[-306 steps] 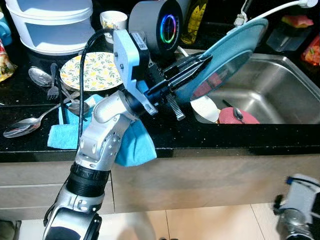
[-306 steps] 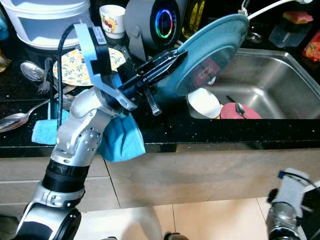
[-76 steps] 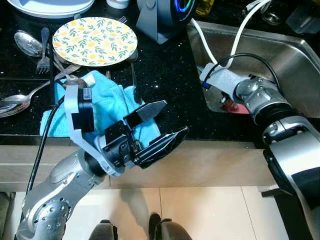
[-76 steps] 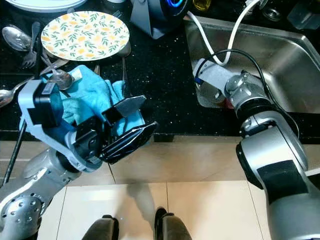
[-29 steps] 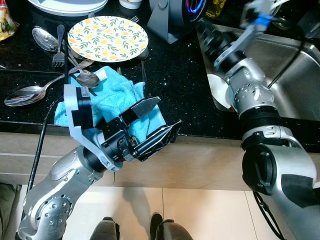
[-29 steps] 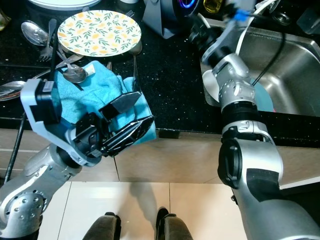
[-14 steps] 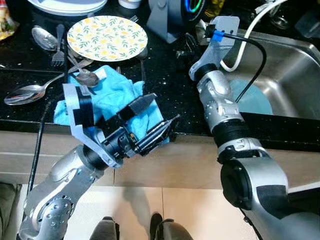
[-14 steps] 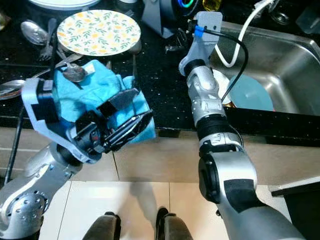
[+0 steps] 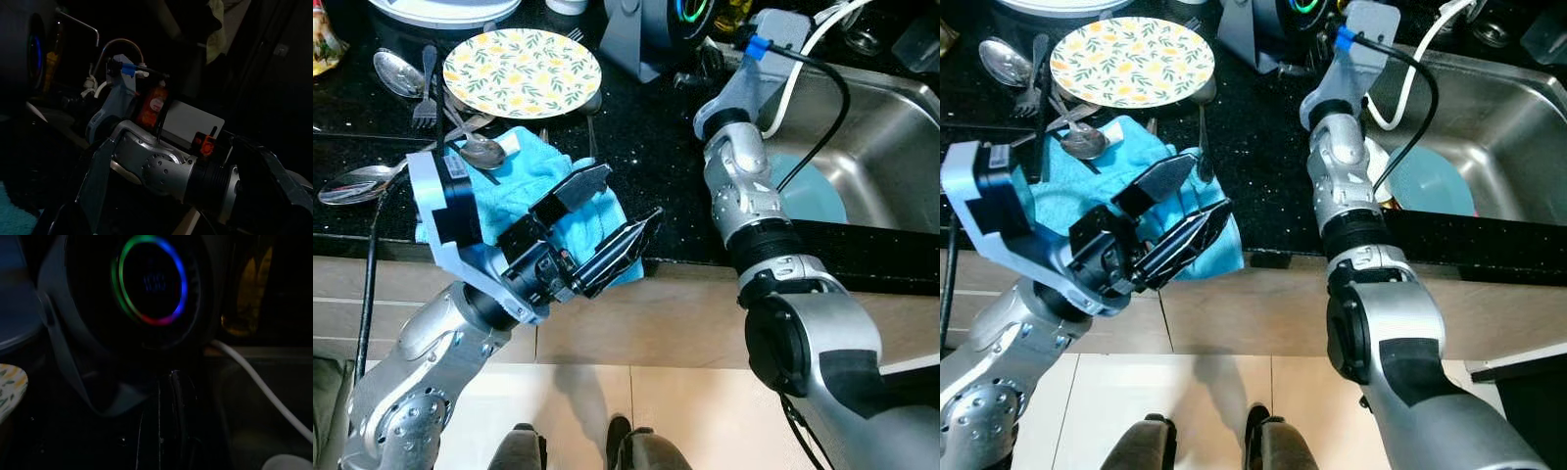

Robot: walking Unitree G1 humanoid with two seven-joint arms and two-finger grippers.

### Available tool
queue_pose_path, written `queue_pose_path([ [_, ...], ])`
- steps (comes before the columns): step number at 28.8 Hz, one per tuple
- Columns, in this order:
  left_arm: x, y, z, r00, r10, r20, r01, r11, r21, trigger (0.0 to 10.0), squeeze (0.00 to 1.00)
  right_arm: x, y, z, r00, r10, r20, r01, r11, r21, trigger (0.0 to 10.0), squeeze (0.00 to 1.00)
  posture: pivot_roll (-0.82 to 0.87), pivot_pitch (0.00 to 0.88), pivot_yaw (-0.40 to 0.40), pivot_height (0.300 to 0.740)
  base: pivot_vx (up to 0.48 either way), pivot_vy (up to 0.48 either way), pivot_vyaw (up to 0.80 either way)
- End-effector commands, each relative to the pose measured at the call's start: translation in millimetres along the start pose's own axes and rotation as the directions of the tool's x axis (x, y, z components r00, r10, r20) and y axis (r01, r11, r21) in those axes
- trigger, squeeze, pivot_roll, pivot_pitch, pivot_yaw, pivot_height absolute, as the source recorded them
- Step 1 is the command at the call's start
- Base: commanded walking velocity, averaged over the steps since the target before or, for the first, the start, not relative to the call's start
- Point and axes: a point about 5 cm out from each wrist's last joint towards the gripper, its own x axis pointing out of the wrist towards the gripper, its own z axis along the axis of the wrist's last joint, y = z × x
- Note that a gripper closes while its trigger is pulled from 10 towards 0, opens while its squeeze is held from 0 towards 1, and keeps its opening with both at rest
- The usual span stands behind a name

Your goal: Kitchen organization

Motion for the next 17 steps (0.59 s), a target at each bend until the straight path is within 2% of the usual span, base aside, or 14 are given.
queue_pose_path([
  [1, -0.2, -5.7, 3, 1.0, -0.017, -0.004, 0.017, 1.0, 0.022, 10.0, 0.0, 0.4, -2.0, -2, 1.0, -0.008, -0.013, 0.008, 1.0, -0.021, 10.0, 0.0, 0.3, 0.275, -0.167, 0.74, 0.0, 0.0, 0.0],
  [6, -0.9, -8.4, 4, 1.0, -0.009, -0.007, 0.009, 1.0, 0.027, 10.0, 0.0, 5.5, 1.9, 2, 1.0, -0.011, -0.028, 0.01, 1.0, -0.029, 10.0, 0.0, 0.31, 0.291, -0.172, 0.74, 0.0, 0.0, 0.0],
  [10, -1.4, -6.9, 2, 0.999, 0.031, -0.026, -0.03, 0.999, 0.036, 10.0, 0.0, 11.7, 1.0, 14, 1.0, -0.024, -0.003, 0.024, 1.0, -0.001, 10.0, 0.0, 0.32, 0.294, -0.165, 0.74, 0.0, 0.0, 0.0],
  [14, 0.5, -1.8, 0, 0.998, 0.047, -0.041, -0.045, 0.998, 0.034, 10.0, 0.0, 14.4, -10.0, 25, 0.997, -0.054, 0.047, 0.053, 0.999, 0.009, 10.0, 0.0, 0.32, 0.279, -0.154, 0.74, 0.0, 0.0, 0.0],
  [16, 1.7, 3.9, -3, 0.997, 0.056, -0.056, -0.055, 0.998, 0.024, 10.0, 0.0, 14.1, -22.4, 30, 0.993, -0.091, 0.07, 0.088, 0.995, 0.039, 10.0, 0.0, 0.31, 0.255, -0.144, 0.74, 0.0, 0.0, 0.0],
  [17, 1.7, 3.9, -3, 0.997, 0.056, -0.056, -0.055, 0.998, 0.024, 10.0, 0.0, 14.1, -22.4, 30, 0.993, -0.091, 0.07, 0.088, 0.995, 0.039, 10.0, 0.0, 0.31, 0.255, -0.144, 0.74, 0.0, 0.0, 0.0],
])
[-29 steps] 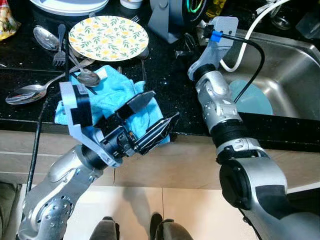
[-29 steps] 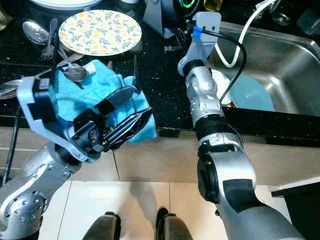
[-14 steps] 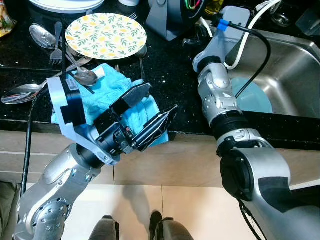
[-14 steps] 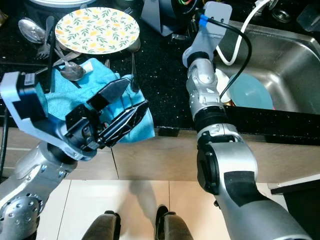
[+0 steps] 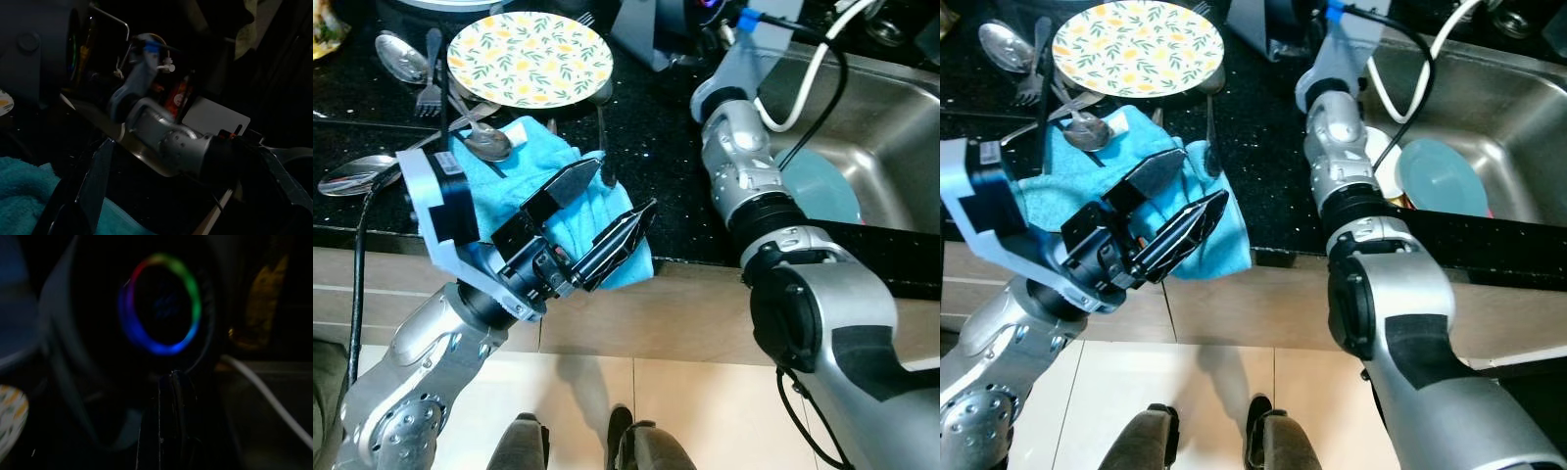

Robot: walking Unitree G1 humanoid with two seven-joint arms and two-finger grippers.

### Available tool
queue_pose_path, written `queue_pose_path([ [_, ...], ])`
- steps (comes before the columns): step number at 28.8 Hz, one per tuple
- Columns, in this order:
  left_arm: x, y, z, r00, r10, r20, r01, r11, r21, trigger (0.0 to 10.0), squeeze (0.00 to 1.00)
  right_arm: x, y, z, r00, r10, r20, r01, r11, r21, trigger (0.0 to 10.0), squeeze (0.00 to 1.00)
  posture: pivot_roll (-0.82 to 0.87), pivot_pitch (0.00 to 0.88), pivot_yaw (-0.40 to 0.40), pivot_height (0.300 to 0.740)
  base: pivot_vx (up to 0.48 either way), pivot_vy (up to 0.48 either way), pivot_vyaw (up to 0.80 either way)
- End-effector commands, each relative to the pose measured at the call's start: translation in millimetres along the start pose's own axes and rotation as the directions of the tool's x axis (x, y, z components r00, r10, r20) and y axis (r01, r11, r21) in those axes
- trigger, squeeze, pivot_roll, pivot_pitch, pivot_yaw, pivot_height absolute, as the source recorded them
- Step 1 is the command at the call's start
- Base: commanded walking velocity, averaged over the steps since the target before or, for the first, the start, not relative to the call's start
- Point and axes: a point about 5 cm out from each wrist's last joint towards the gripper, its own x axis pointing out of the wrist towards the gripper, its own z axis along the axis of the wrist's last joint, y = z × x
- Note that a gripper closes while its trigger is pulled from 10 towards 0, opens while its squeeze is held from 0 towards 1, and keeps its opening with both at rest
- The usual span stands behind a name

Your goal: Kitchen organization

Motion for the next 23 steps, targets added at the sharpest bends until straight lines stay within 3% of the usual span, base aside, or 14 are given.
queue_pose_path([
  [1, -0.6, 0.0, -5, 0.999, -0.002, -0.036, 0.002, 1.0, -0.008, 10.0, 0.0, -0.7, -13.1, 1, 0.999, -0.039, 0.012, 0.038, 0.999, 0.014, 10.0, 0.0, 0.31, 0.25, -0.142, 0.74, 0.0, 0.0, 0.0],
  [3, 0.4, 2.8, -7, 0.999, 0.003, -0.043, -0.004, 1.0, -0.011, 10.0, 0.0, -0.5, -19.3, 4, 0.998, -0.054, 0.026, 0.054, 0.998, 0.023, 10.0, 0.0, 0.3, 0.232, -0.137, 0.74, 0.0, 0.0, 0.0],
  [9, 5.1, 18.3, -19, 0.997, 0.031, -0.077, -0.032, 0.999, -0.005, 10.0, 0.0, -6.5, -61.3, 20, 0.983, -0.131, 0.131, 0.121, 0.989, 0.087, 10.0, 0.0, 0.28, 0.157, -0.114, 0.74, 0.0, 0.0, 0.0],
  [14, 7.6, 21.6, -20, 0.997, 0.017, -0.078, -0.017, 1.0, -0.004, 10.0, 0.0, -18.1, -77.9, 10, 0.978, -0.166, 0.129, 0.153, 0.982, 0.107, 10.0, 0.0, 0.28, 0.116, -0.103, 0.74, 0.0, 0.0, 0.0],
  [18, 10.6, 19.5, -17, 0.998, -0.012, -0.067, 0.013, 1.0, 0.01, 10.0, 0.0, -24.2, -79.0, -1, 0.981, -0.166, 0.1, 0.154, 0.981, 0.119, 10.0, 0.0, 0.28, 0.107, -0.105, 0.74, 0.0, 0.0, 0.0],
  [23, 17.9, 10.8, -9, 0.996, -0.083, -0.038, 0.084, 0.996, 0.027, 10.0, 0.0, -31.4, -66.8, -17, 0.993, -0.088, 0.074, 0.073, 0.98, 0.184, 10.0, 0.0, 0.29, 0.106, -0.104, 0.74, 0.0, 0.0, 0.0],
])
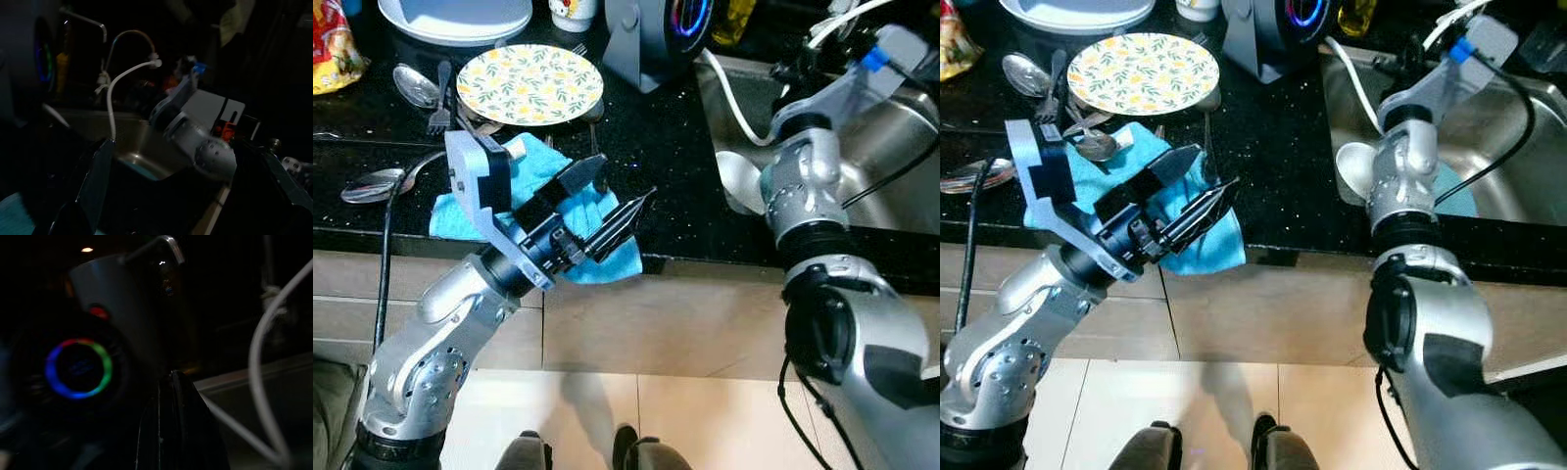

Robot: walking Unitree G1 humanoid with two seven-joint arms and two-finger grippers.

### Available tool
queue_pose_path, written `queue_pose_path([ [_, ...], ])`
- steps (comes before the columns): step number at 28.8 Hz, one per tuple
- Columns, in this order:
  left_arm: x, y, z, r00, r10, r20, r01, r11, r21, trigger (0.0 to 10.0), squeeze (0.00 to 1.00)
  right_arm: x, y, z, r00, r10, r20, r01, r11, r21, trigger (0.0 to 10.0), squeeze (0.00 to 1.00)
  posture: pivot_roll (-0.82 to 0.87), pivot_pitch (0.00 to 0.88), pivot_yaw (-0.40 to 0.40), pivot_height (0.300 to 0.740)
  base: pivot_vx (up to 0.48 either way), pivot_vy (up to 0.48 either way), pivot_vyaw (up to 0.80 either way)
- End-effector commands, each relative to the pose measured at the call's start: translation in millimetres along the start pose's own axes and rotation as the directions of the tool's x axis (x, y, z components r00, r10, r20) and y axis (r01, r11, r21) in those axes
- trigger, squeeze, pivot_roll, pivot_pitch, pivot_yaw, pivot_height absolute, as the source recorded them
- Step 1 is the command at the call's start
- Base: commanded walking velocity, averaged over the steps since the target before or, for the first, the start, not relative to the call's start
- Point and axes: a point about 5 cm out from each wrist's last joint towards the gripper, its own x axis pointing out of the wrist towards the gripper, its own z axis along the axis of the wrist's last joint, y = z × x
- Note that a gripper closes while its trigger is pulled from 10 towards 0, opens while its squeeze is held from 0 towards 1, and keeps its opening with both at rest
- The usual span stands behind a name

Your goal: Kitchen organization

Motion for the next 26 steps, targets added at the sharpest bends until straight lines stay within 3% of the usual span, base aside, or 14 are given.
queue_pose_path([
  [1, 4.8, -10.1, 4, 0.997, -0.07, 0.019, 0.07, 0.998, 0.0, 10.0, 0.0, -4.6, -1.2, -4, 1.0, 0.021, -0.005, -0.021, 0.999, 0.046, 10.0, 0.0, 0.28, 0.107, -0.103, 0.74, 0.0, 0.0, 0.0],
  [12, 4.5, -8.7, 6, 0.995, -0.094, 0.028, 0.094, 0.996, 0.005, 10.0, 0.0, -9.8, 15.9, -14, 0.994, 0.101, -0.029, -0.098, 0.992, 0.085, 10.0, 0.0, 0.28, 0.101, -0.105, 0.74, 0.0, 0.0, 0.0],
  [26, 2.9, -2.8, 3, 0.996, -0.083, 0.024, 0.083, 0.996, 0.014, 10.0, 0.0, -14.8, 22.2, -19, 0.99, 0.132, -0.046, -0.127, 0.986, 0.104, 10.0, 0.0, 0.28, 0.087, -0.111, 0.74, 0.352, 0.0, 0.0],
])
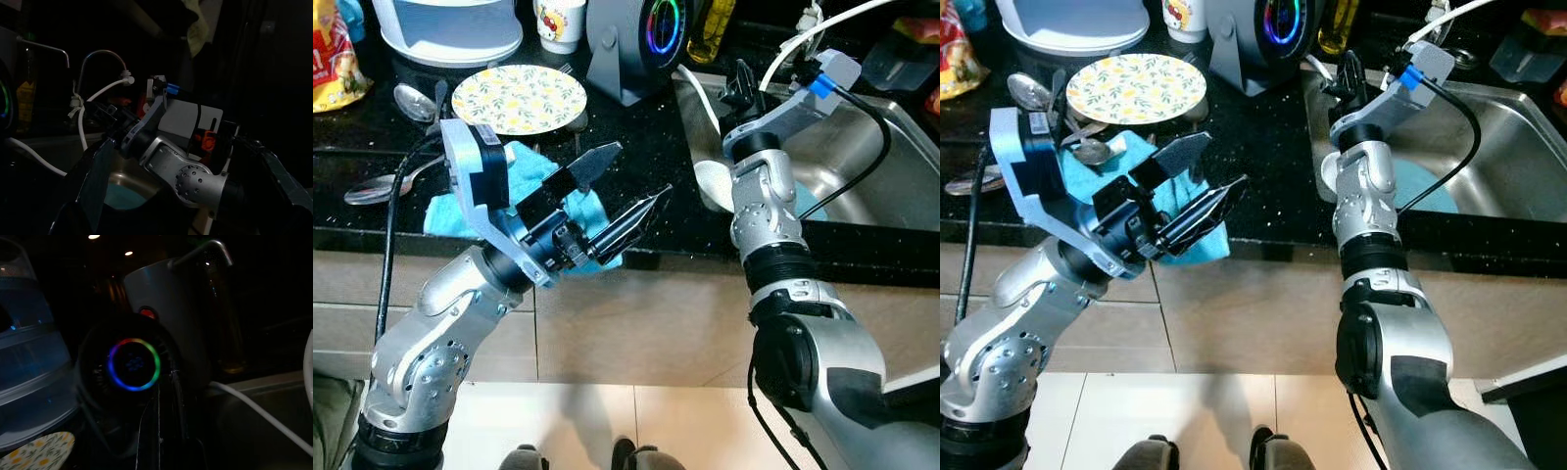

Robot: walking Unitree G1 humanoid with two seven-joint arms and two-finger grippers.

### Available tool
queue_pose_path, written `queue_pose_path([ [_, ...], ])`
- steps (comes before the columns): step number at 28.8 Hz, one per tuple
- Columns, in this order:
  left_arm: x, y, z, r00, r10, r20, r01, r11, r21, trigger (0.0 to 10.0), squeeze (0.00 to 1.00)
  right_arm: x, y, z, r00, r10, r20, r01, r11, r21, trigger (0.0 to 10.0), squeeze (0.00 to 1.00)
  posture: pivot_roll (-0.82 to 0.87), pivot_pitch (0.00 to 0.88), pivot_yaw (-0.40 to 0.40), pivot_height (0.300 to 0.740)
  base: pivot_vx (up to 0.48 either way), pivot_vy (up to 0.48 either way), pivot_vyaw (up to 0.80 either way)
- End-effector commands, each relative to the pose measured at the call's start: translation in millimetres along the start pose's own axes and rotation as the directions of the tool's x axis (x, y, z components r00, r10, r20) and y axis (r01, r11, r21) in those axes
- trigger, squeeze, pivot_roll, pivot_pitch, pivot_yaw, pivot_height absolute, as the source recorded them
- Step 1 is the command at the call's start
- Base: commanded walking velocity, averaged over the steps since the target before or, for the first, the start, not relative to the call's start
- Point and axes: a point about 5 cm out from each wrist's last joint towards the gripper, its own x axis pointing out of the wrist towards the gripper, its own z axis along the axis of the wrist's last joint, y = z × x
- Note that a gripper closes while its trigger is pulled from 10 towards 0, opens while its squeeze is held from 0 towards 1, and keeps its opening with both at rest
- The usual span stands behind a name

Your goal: Kitchen organization

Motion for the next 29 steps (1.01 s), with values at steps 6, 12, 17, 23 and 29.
queue_pose_path([
  [6, -0.3, -1.1, -4, 1.0, -0.015, -0.016, 0.015, 1.0, 0.001, 10.0, 0.0, -5.1, -2.4, -2, 1.0, -0.005, -0.004, 0.005, 1.0, 0.017, 10.0, 0.0, 0.27, 0.087, -0.105, 0.74, 0.471, 0.0, 0.0],
  [12, 0.9, -4.8, -4, 0.999, -0.021, -0.027, 0.021, 1.0, 0.009, 10.0, 0.0, -6.5, -2.5, -3, 1.0, -0.003, -0.01, 0.004, 1.0, 0.019, 10.0, 0.0, 0.27, 0.09, -0.104, 0.74, 0.227, 0.0, 0.0],
  [17, -0.1, -5.5, -4, 0.999, -0.018, -0.039, 0.019, 1.0, 0.012, 10.0, 0.0, -7.2, -1.2, -4, 1.0, 0.005, -0.017, -0.004, 1.0, 0.02, 10.0, 0.0, 0.28, 0.096, -0.099, 0.74, 0.0, 0.0, 0.0],
  [23, -0.3, -8.1, -5, 0.999, -0.029, -0.046, 0.029, 1.0, 0.008, 10.0, 0.0, -7.9, -0.2, -5, 1.0, 0.01, -0.021, -0.01, 1.0, 0.026, 10.0, 0.0, 0.28, 0.1, -0.099, 0.74, 0.0, 0.0, 0.0],
  [29, 0.0, -9.0, -6, 0.998, -0.024, -0.054, 0.024, 1.0, 0.006, 10.0, 0.0, -8.0, 1.5, -6, 0.999, 0.018, -0.027, -0.017, 0.999, 0.031, 10.0, 0.0, 0.28, 0.105, -0.1, 0.74, 0.0, 0.0, 0.0],
])
